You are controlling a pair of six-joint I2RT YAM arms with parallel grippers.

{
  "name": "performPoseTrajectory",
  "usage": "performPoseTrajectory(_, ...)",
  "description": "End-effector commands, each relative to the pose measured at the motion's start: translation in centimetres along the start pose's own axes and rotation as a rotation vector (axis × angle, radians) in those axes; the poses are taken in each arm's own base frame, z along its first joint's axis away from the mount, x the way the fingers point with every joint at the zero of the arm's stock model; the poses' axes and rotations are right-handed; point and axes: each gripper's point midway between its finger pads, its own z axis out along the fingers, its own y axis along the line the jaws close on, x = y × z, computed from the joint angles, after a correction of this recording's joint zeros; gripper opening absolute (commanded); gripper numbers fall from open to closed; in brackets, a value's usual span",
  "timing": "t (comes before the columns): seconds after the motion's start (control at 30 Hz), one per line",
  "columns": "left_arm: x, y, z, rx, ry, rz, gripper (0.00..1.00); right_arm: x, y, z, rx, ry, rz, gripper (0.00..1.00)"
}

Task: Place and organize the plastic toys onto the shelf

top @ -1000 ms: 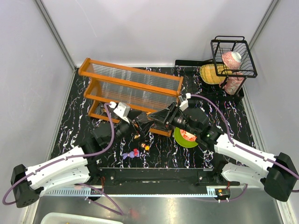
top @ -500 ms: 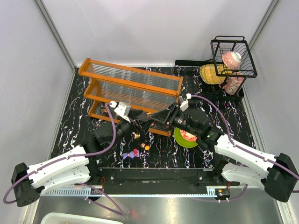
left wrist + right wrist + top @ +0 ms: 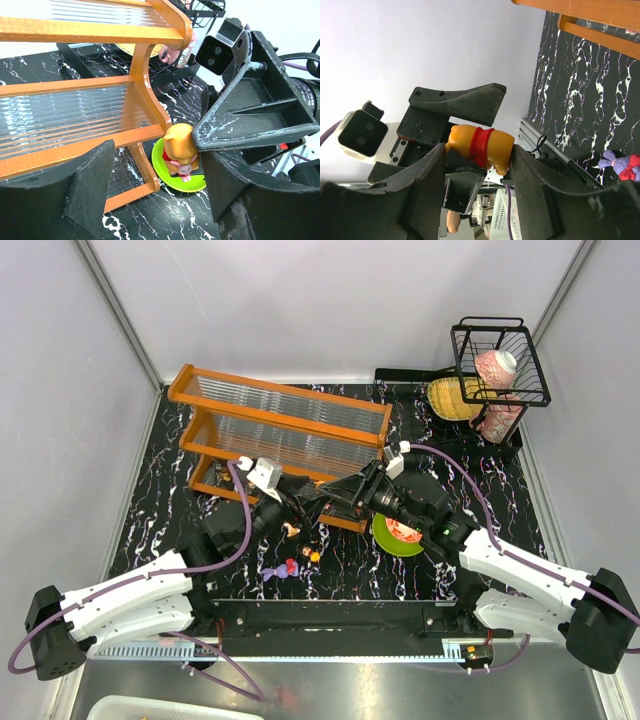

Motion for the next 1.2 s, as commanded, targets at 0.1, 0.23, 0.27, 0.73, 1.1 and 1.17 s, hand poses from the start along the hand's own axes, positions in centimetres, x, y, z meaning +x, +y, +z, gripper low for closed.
performPoseTrajectory(0.1,-3.89,-1.10,0.56,0.019,-0.112,-0.031,0.67,0.18,1.83,-0.33,-0.075,0.021,-0.005,0.38)
performPoseTrajectory(0.23,-3.90,-1.11,0.53,0.020,-0.113,-0.035,0.61,0.21,1.71,-0.25,-0.073,0.023,-0.002,0.38)
performPoseTrajectory(0.27,-3.92,-1.06,0.54,0.018,-0.114,-0.034,0.59,0.25,1.63,-0.21,-0.070,0.023,-0.002,0.38)
performPoseTrajectory(0.73,-3.74,-1.36,0.54,0.037,-0.111,-0.037,0.35,0.27,1.58,-0.26,-0.073,0.023,0.001,0.38)
performPoseTrajectory(1.1,-3.23,-1.39,0.35,0.046,-0.110,-0.058,0.00,0.24,1.57,-0.47,-0.075,0.018,0.000,0.38)
performPoseTrajectory(1.17,-3.23,-1.42,0.32,0.048,-0.111,-0.060,0.00,0.22,1.55,-0.50,-0.074,0.016,0.002,0.40)
